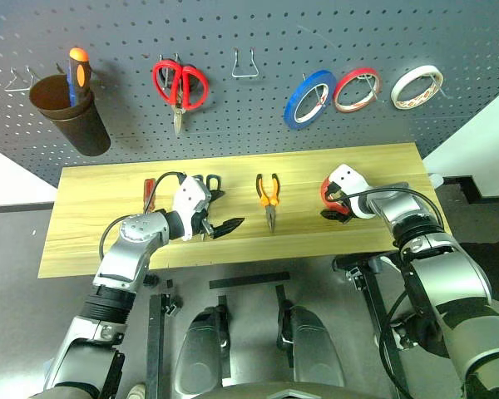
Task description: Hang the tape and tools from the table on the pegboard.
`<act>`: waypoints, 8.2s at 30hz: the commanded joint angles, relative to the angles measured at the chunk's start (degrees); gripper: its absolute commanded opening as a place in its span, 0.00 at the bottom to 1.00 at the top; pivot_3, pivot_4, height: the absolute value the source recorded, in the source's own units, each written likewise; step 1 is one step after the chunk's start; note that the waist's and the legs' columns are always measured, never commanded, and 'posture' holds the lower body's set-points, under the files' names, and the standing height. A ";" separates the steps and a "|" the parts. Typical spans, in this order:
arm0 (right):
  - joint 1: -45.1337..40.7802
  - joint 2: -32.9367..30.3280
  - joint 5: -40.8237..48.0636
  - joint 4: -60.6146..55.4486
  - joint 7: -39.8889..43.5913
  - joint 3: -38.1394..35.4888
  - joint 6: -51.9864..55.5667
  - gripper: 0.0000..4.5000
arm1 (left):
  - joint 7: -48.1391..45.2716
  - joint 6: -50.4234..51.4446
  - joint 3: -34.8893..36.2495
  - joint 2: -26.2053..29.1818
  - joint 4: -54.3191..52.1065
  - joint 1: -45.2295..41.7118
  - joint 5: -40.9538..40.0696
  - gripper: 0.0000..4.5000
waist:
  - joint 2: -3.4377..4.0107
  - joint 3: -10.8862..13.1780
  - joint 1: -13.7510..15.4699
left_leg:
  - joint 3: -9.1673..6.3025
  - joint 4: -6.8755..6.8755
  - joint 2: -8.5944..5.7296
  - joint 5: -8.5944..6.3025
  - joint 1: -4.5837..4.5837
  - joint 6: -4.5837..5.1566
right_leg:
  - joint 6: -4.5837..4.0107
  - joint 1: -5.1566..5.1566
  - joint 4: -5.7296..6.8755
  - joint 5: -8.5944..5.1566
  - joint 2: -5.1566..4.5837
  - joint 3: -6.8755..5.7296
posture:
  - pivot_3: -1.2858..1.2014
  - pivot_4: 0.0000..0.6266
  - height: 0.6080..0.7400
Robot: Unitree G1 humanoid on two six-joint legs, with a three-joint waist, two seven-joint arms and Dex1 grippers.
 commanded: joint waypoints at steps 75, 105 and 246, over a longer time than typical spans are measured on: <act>9.33 -7.79 17.19 -43.85 1.25 -11.24 -0.09 0.15 | -10.20 0.44 9.26 5.23 -11.19 -5.24 -17.76 1.00 | -1.01 -5.96 -1.37 | -0.03 0.22 -0.04 0.15 -0.07 -0.24 | 0.15 0.09 -0.03 0.17 -0.01 -0.04 | 0.50 0.20 1.00; 11.28 -9.47 20.66 -53.76 7.92 -13.75 18.21 0.87 | 0.31 0.79 11.50 5.35 -14.43 2.86 -13.32 1.00 | -0.96 -5.99 -1.05 | -0.08 0.36 -0.02 0.17 -0.06 -0.26 | 0.14 0.10 0.13 0.18 -0.01 -0.03 | 0.51 0.23 1.00; -22.02 21.57 29.76 -32.00 -13.22 -19.26 9.76 0.46 | 12.85 -4.36 27.31 7.01 -20.86 8.08 -21.48 1.00 | -1.74 -7.51 1.76 | 0.25 0.14 0.06 0.43 -0.54 -0.59 | 0.03 -0.85 0.79 0.21 0.01 0.03 | 0.58 0.14 1.00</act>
